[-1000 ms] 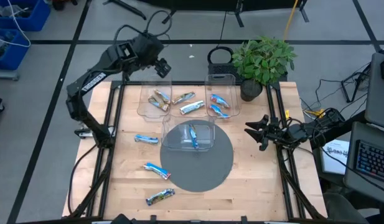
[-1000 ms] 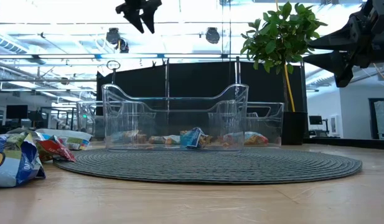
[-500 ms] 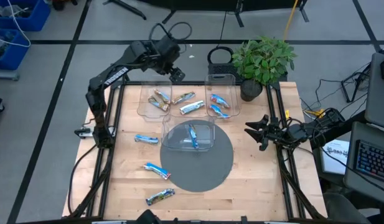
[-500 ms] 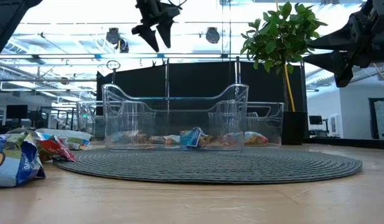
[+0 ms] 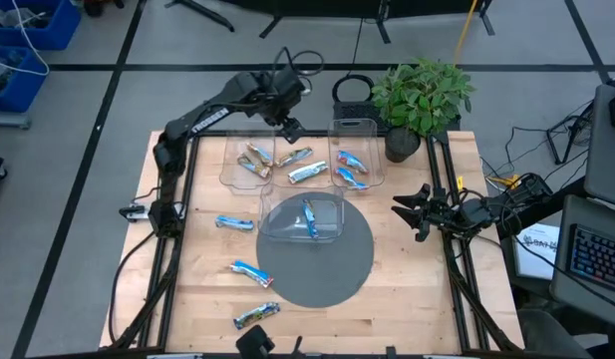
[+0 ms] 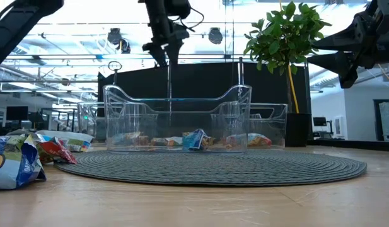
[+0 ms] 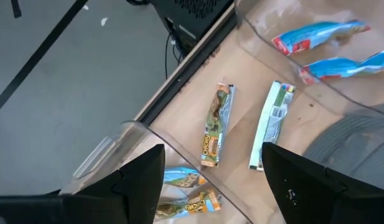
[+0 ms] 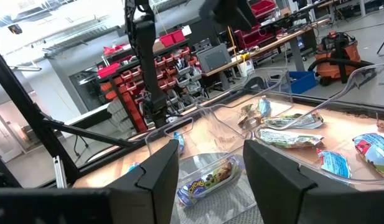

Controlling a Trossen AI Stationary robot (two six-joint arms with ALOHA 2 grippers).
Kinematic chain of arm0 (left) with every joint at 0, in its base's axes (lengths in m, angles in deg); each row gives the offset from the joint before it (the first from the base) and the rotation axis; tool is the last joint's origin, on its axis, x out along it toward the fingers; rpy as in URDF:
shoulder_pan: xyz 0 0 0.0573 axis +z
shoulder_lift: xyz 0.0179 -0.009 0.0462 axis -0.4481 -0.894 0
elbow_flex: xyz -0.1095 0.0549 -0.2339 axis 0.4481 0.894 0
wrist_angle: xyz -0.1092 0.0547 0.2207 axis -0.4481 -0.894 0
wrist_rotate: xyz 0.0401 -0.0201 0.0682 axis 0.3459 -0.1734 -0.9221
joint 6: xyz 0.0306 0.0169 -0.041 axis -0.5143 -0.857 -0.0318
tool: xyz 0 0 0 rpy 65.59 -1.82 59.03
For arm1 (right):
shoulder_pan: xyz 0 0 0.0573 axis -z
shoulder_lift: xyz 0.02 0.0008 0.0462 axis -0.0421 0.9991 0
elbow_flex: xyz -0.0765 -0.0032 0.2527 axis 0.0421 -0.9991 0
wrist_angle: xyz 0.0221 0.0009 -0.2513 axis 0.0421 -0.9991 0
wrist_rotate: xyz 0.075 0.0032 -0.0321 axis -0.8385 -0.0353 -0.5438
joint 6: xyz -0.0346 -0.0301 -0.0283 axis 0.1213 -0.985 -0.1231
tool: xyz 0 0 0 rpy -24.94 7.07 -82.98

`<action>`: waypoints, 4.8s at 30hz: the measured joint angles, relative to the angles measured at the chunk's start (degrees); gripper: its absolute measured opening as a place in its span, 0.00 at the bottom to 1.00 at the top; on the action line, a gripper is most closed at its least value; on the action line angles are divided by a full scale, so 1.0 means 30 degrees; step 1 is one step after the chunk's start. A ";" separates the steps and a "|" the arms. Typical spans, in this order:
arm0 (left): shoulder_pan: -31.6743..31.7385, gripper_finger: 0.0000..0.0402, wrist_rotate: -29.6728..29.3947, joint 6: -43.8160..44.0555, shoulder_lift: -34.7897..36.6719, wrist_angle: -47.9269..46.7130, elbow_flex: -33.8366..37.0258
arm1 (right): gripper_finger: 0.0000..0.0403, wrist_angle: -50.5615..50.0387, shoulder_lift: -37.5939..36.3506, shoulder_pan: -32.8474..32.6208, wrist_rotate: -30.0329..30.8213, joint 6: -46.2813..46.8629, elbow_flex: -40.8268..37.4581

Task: Pick and place Granola Bars by type
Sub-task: Put the yellow granola bar into the top left transparent bin

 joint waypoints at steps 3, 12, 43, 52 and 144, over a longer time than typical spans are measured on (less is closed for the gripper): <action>0.0050 0.67 -0.0025 -0.0284 -0.0596 -0.0030 0.0003 | 0.42 0.0001 0.0000 -0.0003 0.0000 0.0002 0.0001; 0.0026 0.67 0.0325 -0.0886 -0.1985 0.0117 0.0015 | 0.42 0.0000 0.0000 0.0002 0.0000 0.0002 -0.0004; 0.0341 0.67 0.1667 -0.3662 -0.2632 0.5439 0.6774 | 0.42 0.0000 0.0000 0.0000 -0.0004 -0.0002 0.0002; 0.0904 0.67 0.1715 -0.4462 -0.2623 0.7146 0.8804 | 0.42 0.0000 0.0000 -0.0003 -0.0006 -0.0004 0.0002; 0.0405 0.00 0.2331 -0.7095 -0.2624 0.6331 0.8478 | 0.42 0.0007 0.0007 0.0004 0.0000 -0.0005 0.0002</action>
